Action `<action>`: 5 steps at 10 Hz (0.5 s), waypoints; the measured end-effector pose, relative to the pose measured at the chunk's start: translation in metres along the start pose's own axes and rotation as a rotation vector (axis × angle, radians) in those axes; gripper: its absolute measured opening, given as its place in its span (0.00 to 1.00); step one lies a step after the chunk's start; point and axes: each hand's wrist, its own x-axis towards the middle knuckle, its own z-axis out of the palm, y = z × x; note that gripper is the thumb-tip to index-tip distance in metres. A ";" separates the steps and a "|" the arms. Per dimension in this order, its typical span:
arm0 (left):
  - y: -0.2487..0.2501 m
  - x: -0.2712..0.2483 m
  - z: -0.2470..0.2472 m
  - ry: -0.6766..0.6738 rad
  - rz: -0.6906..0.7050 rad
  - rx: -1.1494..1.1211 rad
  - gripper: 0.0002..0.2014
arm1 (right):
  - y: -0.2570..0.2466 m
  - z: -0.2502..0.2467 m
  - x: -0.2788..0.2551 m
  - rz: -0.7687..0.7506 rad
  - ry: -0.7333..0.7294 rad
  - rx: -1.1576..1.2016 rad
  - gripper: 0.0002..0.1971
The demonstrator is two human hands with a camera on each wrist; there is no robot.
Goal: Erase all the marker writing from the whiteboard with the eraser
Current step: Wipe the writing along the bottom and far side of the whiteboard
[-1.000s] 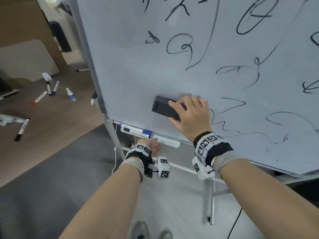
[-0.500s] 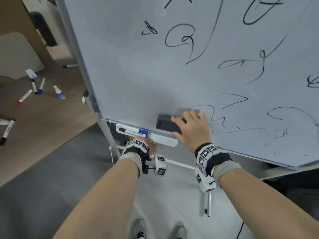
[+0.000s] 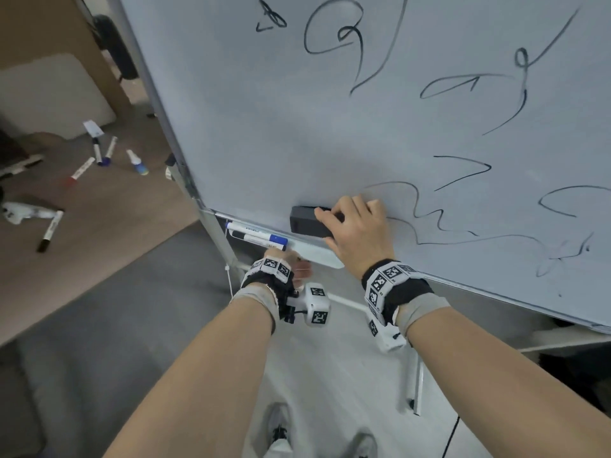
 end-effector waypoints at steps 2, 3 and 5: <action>-0.004 -0.009 0.008 0.104 0.053 0.011 0.17 | 0.011 -0.007 -0.028 0.035 -0.008 0.013 0.28; -0.009 -0.016 0.027 0.295 0.117 0.130 0.19 | 0.040 -0.044 -0.023 0.051 0.144 -0.009 0.26; -0.015 -0.049 0.075 0.265 0.217 0.621 0.22 | 0.104 -0.110 0.000 0.203 0.439 -0.039 0.21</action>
